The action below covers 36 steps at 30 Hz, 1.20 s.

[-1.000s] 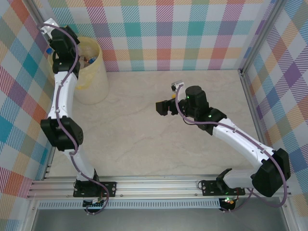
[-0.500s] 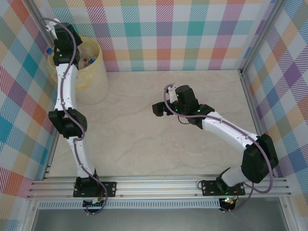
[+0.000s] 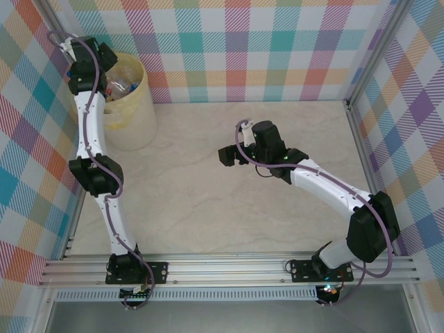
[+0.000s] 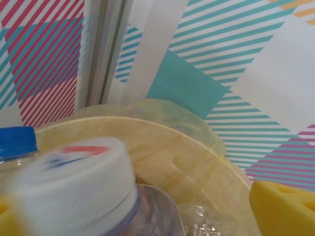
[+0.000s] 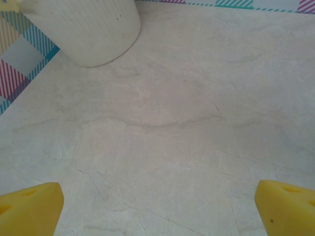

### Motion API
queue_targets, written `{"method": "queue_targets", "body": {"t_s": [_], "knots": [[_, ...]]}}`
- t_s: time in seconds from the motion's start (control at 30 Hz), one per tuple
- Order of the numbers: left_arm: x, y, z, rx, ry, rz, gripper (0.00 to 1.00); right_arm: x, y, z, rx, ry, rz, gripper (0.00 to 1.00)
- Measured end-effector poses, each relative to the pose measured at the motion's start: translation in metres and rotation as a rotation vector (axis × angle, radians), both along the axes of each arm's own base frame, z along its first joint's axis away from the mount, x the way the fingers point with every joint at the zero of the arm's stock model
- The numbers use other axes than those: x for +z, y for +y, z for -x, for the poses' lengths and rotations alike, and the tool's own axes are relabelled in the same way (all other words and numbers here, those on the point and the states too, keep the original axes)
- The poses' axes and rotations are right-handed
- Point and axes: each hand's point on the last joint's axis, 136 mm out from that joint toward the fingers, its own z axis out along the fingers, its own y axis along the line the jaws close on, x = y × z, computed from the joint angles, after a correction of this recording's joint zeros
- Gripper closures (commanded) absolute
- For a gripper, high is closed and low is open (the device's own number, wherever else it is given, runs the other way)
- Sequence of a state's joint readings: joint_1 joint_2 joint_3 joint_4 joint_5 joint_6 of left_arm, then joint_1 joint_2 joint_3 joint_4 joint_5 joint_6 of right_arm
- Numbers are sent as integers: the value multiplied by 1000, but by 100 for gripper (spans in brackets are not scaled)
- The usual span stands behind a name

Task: Put the plastic bottles in the bin

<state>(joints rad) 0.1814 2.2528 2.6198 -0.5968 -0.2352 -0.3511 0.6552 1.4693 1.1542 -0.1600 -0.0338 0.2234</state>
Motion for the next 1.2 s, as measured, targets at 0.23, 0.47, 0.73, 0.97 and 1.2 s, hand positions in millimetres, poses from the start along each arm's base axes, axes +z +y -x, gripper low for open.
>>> {"method": "queue_targets", "body": {"t_s": [0.23,0.47,0.73,0.97,1.2], "knots": [[27,-13,10,-65,-40,7,0,0,0,0,0,1,0,0],[38,-45,12,-204,-84,140,0,-4,1,-1,0,8,6,0],[12,-79,0,-321,-46,296,0,-10,2,-2,-1,19,14,0],[-37,-70,-14,-276,45,342,0,-10,1,-2,-1,26,17,0],[-12,-47,9,-193,50,208,0,-12,1,-1,-2,33,21,0]]}}
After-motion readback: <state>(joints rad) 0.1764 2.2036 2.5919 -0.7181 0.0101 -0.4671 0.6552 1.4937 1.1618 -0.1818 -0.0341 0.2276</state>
